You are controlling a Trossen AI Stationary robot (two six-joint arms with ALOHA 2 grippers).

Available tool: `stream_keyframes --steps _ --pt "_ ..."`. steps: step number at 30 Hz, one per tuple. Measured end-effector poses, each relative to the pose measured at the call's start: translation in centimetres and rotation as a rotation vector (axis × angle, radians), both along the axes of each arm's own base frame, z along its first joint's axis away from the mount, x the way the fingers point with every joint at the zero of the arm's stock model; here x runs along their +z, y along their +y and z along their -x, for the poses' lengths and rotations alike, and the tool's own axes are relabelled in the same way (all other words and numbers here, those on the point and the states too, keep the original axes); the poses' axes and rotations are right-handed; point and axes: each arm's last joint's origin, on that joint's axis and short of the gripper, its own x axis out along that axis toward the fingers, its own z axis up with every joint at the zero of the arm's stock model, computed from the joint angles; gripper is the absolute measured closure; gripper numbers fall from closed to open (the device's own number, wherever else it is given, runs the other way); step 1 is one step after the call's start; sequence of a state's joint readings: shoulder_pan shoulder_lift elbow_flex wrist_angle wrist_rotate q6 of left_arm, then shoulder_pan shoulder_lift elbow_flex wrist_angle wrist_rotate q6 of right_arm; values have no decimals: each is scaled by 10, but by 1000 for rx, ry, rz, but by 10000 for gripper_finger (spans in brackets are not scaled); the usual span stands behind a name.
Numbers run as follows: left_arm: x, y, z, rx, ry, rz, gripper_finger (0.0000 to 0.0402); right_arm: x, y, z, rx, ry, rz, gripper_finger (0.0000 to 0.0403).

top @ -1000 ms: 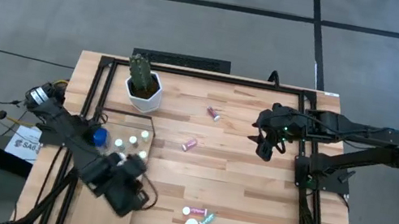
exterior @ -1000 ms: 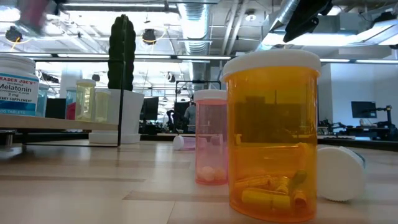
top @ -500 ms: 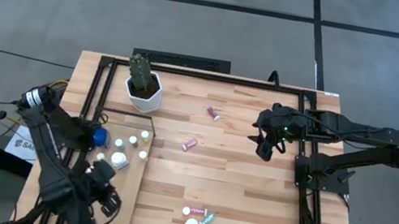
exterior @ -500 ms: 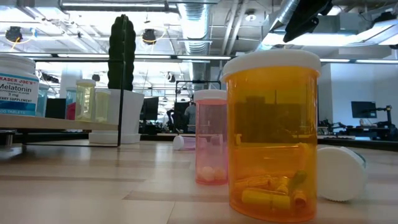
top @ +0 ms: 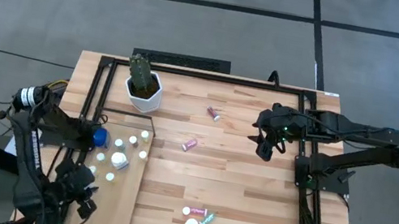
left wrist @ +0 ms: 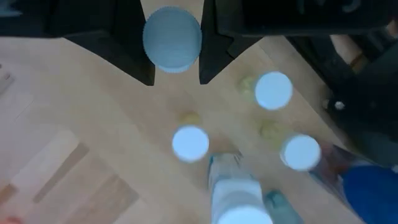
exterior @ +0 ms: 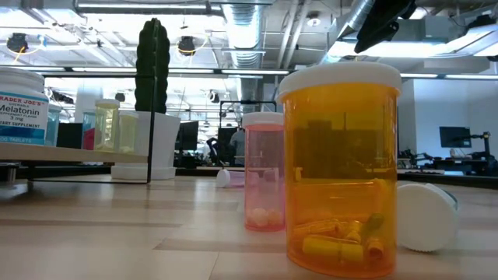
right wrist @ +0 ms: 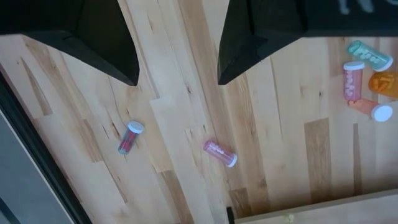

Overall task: Pick and place medicine bottles onto shelf by color
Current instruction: Put the light blue pill bottle on the shelf

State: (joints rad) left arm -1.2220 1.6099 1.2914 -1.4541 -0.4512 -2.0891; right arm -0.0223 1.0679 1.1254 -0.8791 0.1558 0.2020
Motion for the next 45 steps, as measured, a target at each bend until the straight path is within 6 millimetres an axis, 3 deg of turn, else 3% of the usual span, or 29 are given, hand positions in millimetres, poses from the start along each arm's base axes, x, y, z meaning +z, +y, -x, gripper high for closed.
stream_keyframes --steps 9,23,31,38,45 --pt "-32 2 26 -101 -26 -34 309 0 0 0 0 0 0 163" --pt "-53 4 29 -178 -15 -30 309 0 0 0 0 0 0 163" --pt "-54 5 29 -173 -21 -29 304 0 0 0 0 0 0 163" --pt "-56 4 30 -149 -7 -14 269 0 0 0 0 0 0 163" --pt "-32 11 30 -154 -50 17 248 0 0 0 0 1 0 163"
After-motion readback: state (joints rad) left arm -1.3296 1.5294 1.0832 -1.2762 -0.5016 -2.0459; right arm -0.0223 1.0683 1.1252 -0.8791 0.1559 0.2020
